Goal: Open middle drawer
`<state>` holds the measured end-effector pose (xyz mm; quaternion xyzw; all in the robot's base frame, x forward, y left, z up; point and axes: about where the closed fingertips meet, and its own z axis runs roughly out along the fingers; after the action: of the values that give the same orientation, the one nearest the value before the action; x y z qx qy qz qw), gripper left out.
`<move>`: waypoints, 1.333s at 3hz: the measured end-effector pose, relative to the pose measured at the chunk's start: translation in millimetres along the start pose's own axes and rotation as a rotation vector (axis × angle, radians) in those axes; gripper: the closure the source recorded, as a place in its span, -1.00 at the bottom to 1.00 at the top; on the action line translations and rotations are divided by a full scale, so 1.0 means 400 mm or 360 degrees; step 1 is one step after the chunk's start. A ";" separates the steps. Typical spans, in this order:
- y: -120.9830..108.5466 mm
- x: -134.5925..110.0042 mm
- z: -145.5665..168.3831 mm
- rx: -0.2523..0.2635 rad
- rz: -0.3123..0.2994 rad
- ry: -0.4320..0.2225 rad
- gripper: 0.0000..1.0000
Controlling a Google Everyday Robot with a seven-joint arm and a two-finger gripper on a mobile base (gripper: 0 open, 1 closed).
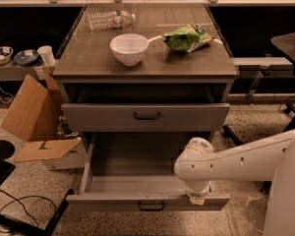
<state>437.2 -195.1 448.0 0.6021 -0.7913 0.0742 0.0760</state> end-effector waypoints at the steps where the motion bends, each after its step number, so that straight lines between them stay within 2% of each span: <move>1: 0.000 0.000 0.000 0.0000 0.0000 0.0000 -0.75; 2: 0.010 0.000 0.010 -0.0019 -0.0005 0.0002 -0.96; 3: 0.081 -0.002 0.075 -0.0151 -0.0037 0.0016 -0.49; 4: 0.135 0.004 0.109 -0.0241 -0.0050 0.0020 -0.05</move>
Offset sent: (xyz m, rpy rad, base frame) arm 0.0000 0.0000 0.0000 0.0000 0.0000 0.0000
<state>383.4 -191.6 404.4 0.6065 -0.7846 0.0167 0.1274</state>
